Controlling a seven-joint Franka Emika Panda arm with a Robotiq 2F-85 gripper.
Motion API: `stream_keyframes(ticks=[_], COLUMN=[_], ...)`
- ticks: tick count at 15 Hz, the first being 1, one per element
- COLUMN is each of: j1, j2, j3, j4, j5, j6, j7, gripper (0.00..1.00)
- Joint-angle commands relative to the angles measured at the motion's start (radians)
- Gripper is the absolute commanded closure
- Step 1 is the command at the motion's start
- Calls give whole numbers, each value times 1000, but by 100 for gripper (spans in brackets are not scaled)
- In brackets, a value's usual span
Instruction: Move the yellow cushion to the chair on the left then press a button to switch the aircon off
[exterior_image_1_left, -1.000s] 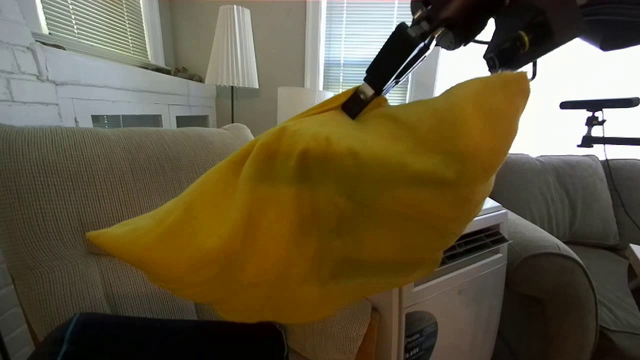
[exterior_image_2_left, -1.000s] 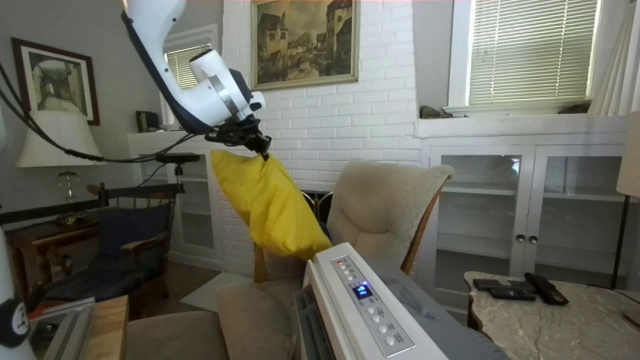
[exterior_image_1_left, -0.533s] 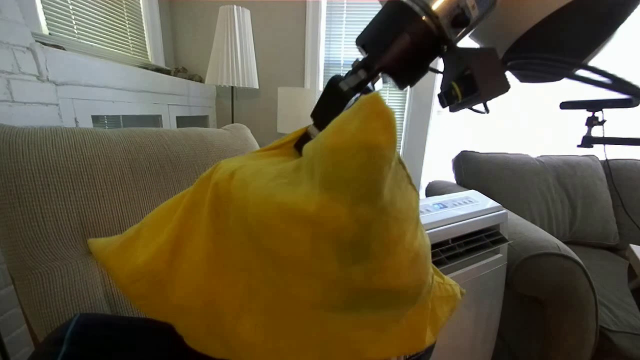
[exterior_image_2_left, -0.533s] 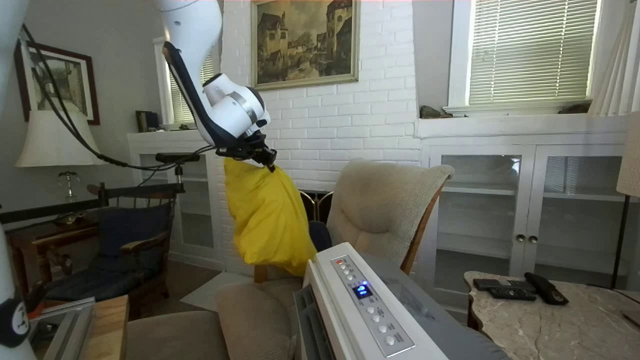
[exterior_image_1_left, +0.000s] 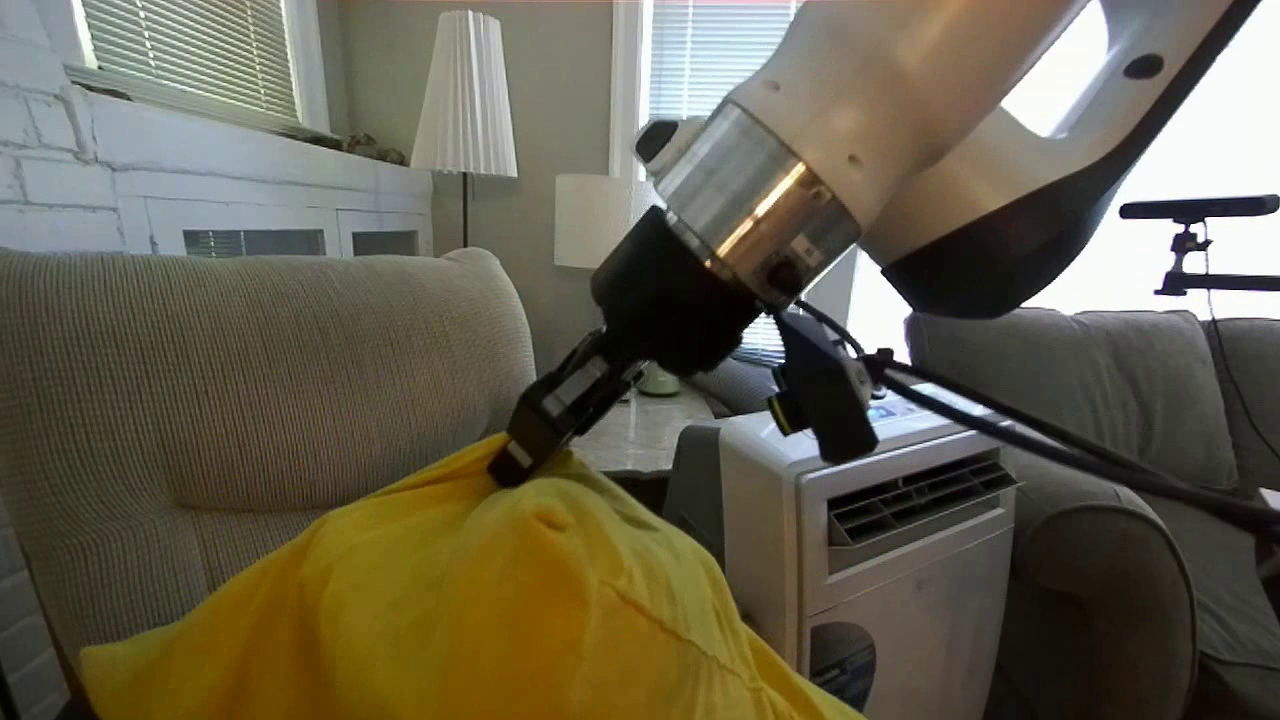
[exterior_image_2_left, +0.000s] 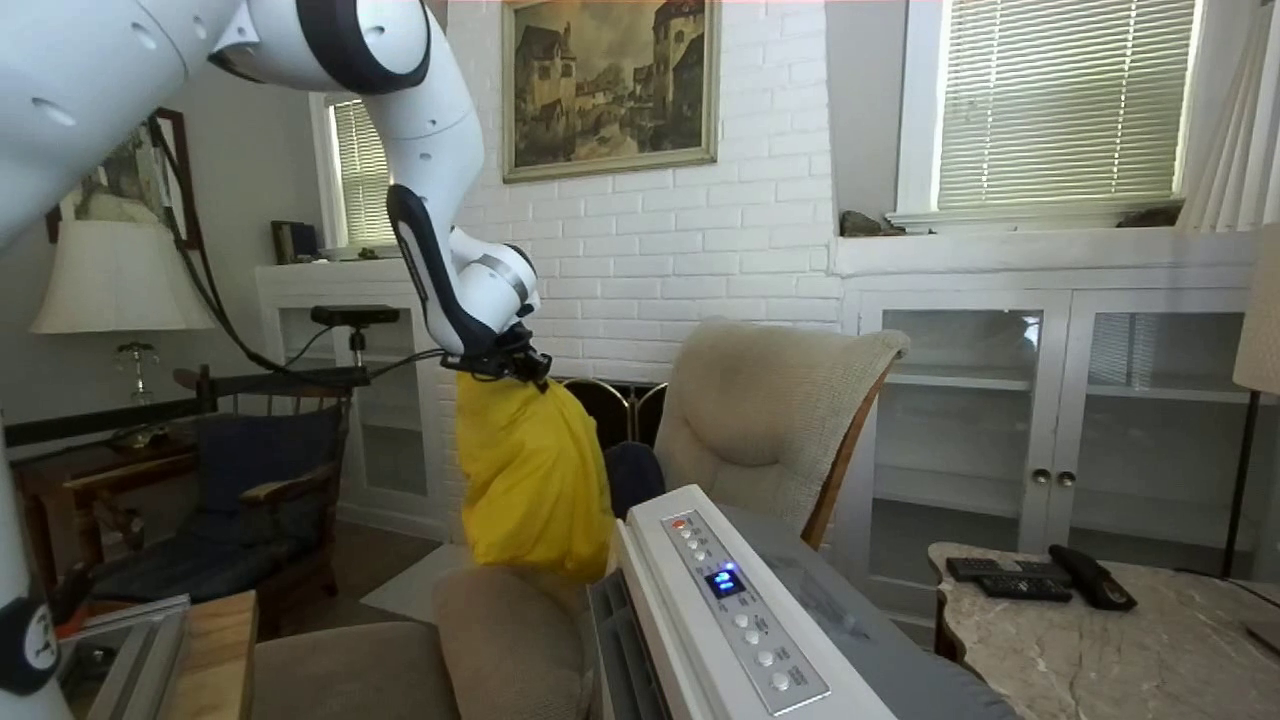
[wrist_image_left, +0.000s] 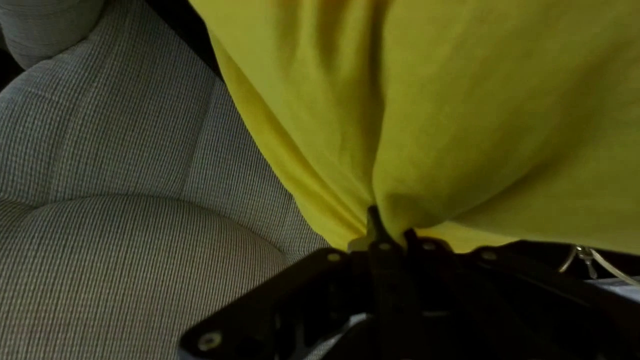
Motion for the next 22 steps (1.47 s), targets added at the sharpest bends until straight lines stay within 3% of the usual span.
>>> stream_keyframes(ticks=[1, 2, 4, 9, 13, 18, 19, 22], j1=[20, 15, 6, -33, -97, -229, -189, -213], j2=[85, 96, 108, 86, 47, -39, -83, -170], j3=[-18, -15, -10, 9, 62, 188, 128, 128], j4=[94, 92, 87, 70, 17, -77, -102, -162], j5=[-25, -12, 8, 55, 164, 374, 498, 717], j6=[0, 4, 2, 14, 7, -57, -30, -55], j7=[0, -14, -39, -83, -180, -378, -455, -607], gripper=[98, 72, 67, 32, 3, 0, 0, 0])
